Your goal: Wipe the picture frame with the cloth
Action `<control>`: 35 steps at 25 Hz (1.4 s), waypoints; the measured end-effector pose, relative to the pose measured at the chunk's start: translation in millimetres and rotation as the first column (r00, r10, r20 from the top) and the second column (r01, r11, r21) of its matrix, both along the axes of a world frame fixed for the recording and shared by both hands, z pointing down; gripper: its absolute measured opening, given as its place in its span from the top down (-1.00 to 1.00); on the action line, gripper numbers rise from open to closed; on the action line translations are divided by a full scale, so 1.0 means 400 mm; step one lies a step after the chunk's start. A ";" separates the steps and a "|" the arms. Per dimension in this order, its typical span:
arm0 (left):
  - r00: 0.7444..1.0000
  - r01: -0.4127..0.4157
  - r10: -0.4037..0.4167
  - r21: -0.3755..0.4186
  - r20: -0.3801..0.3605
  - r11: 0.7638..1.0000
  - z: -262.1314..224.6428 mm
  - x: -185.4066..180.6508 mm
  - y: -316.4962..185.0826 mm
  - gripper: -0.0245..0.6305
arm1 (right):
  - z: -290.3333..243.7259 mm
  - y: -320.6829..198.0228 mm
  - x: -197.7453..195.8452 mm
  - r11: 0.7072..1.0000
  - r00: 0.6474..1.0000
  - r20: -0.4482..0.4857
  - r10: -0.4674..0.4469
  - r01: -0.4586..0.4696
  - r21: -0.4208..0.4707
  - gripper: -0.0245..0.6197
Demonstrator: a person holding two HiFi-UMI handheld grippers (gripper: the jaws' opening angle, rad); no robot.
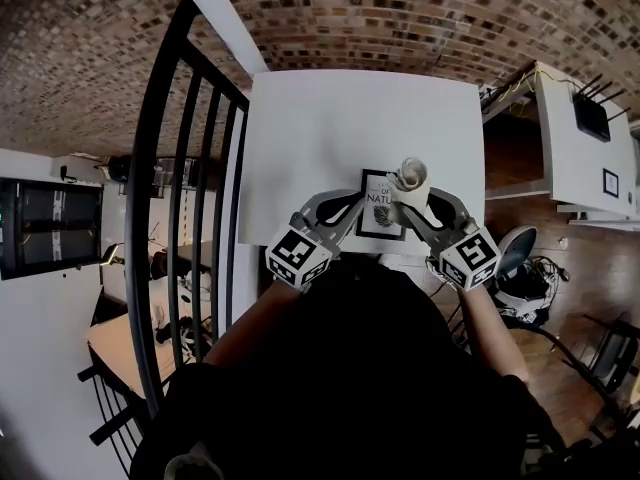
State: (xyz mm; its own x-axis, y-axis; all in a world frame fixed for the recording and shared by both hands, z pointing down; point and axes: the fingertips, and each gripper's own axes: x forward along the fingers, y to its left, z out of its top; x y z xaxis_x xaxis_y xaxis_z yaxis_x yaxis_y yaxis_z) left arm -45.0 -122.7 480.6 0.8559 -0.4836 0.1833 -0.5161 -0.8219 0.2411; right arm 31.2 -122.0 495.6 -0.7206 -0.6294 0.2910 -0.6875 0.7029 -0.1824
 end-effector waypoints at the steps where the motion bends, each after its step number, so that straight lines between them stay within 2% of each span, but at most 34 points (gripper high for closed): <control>1: 1.000 -0.005 0.006 0.026 -0.026 1.000 -0.027 0.003 0.006 0.92 | -0.045 0.004 0.004 0.999 1.000 0.031 0.005 -0.006 0.037 0.44; 5: 0.994 -0.016 0.025 0.090 -0.104 0.996 -0.128 0.009 0.022 0.92 | -0.159 0.031 0.004 0.986 0.997 0.077 -0.008 -0.005 0.166 0.44; 9: 0.991 -0.021 0.038 0.135 -0.127 0.991 -0.182 0.012 0.030 0.92 | -0.226 0.047 -0.008 0.968 0.993 0.115 -0.032 0.002 0.250 0.44; 15: 0.989 -0.023 0.046 0.158 -0.142 0.987 -0.202 0.008 0.030 0.92 | -0.237 0.043 -0.013 0.965 0.993 0.112 -0.033 0.003 0.263 0.44; 20: 0.991 -0.034 0.055 0.164 -0.123 0.986 -0.182 0.005 0.036 0.92 | -0.219 0.051 -0.018 0.975 0.995 0.100 -0.031 0.008 0.224 0.44; 22: 0.991 -0.035 0.055 0.165 -0.118 0.986 -0.175 0.004 0.039 0.92 | -0.222 0.052 -0.019 0.970 0.994 0.106 -0.039 0.013 0.242 0.44; 31: 0.991 0.005 0.015 0.148 -0.135 0.989 -0.197 -0.002 0.039 0.92 | -0.223 0.061 -0.026 0.967 0.994 0.094 -0.048 0.023 0.255 0.44; 35: 0.992 0.004 0.015 0.143 -0.129 0.990 -0.190 -0.004 0.047 0.92 | -0.217 0.076 -0.035 0.977 0.994 0.100 -0.046 0.024 0.212 0.44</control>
